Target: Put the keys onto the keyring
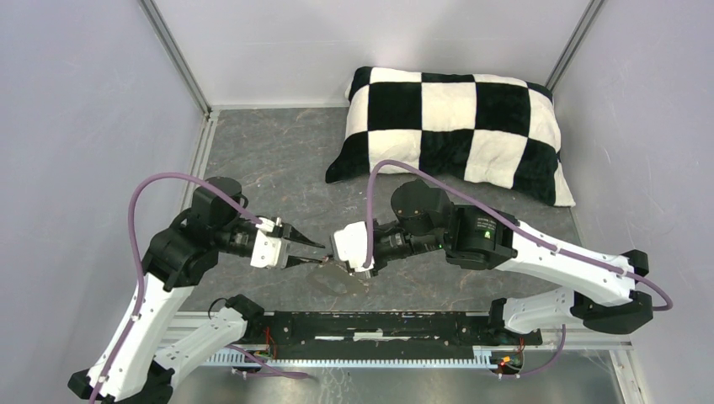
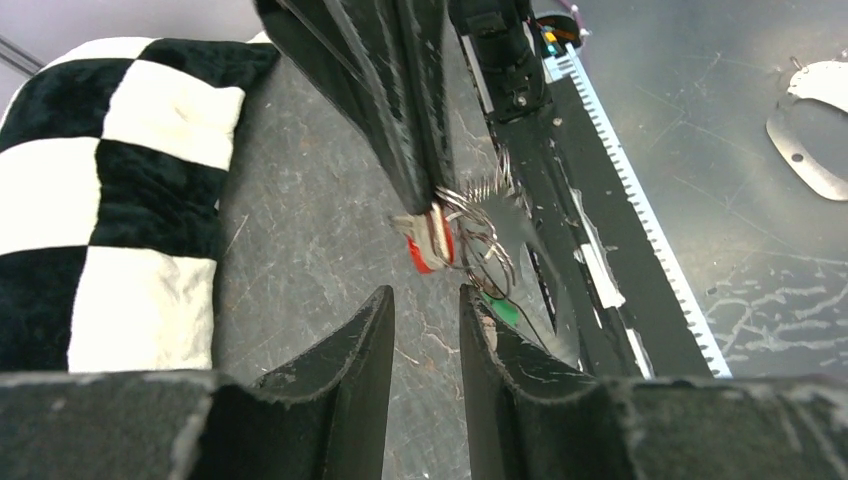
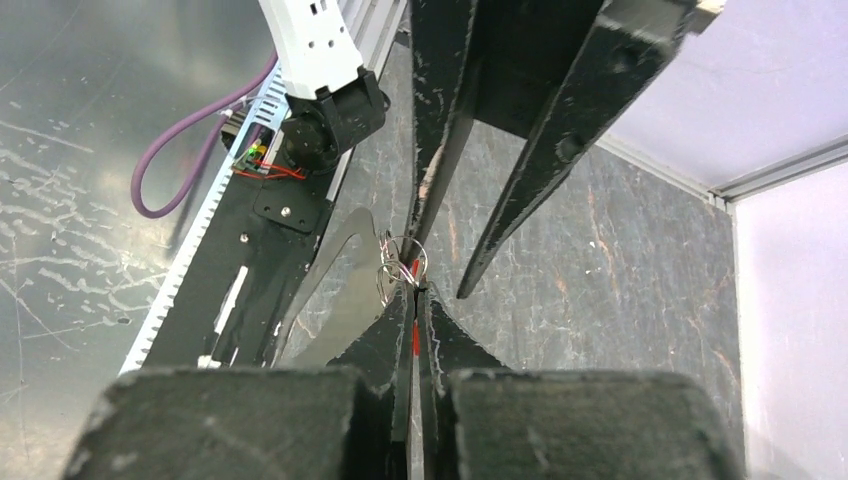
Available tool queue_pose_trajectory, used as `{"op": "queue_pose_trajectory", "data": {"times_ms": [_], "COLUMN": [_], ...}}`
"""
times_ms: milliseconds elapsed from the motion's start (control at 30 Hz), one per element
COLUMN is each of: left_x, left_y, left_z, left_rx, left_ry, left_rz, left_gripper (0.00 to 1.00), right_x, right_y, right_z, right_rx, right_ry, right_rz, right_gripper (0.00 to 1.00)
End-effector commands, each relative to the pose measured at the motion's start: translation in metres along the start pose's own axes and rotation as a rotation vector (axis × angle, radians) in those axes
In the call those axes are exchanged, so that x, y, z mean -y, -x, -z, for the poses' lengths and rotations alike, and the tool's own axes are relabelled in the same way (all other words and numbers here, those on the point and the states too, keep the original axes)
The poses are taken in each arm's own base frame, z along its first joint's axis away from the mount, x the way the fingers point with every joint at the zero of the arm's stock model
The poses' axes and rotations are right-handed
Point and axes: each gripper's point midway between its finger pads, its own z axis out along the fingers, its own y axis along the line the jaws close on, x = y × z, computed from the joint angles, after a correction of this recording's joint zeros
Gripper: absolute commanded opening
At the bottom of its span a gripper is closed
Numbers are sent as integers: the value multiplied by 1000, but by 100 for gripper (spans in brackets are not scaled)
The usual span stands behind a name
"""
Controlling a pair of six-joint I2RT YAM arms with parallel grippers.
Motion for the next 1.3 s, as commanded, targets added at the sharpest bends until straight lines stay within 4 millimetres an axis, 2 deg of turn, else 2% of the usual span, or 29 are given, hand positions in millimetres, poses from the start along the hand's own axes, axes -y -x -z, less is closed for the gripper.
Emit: {"op": "queue_pose_trajectory", "data": {"times_ms": [0, 233, 533, 767, 967, 1267], "left_x": [12, 6, -13, -2, -3, -7], "left_y": [3, 9, 18, 25, 30, 25], "left_z": [2, 2, 6, 4, 3, 5], "left_rx": [10, 29, 69, 109, 123, 94], "left_ry": [-50, -24, 126, 74, 54, 93], "left_rz": [-51, -85, -145, -86, -78, -98], "left_gripper": [37, 38, 41, 43, 41, 20], "right_x": [18, 14, 7, 13, 12, 19], "right_y": [31, 34, 35, 39, 41, 33], "right_z": [12, 5, -5, -4, -10, 0], "right_rx": [100, 134, 171, 212, 258, 220], "right_ry": [-85, -59, -20, -67, -65, -110], "right_rz": [36, 26, 2, -13, -34, -43], "right_gripper": [1, 1, 0, 1, 1, 1]}}
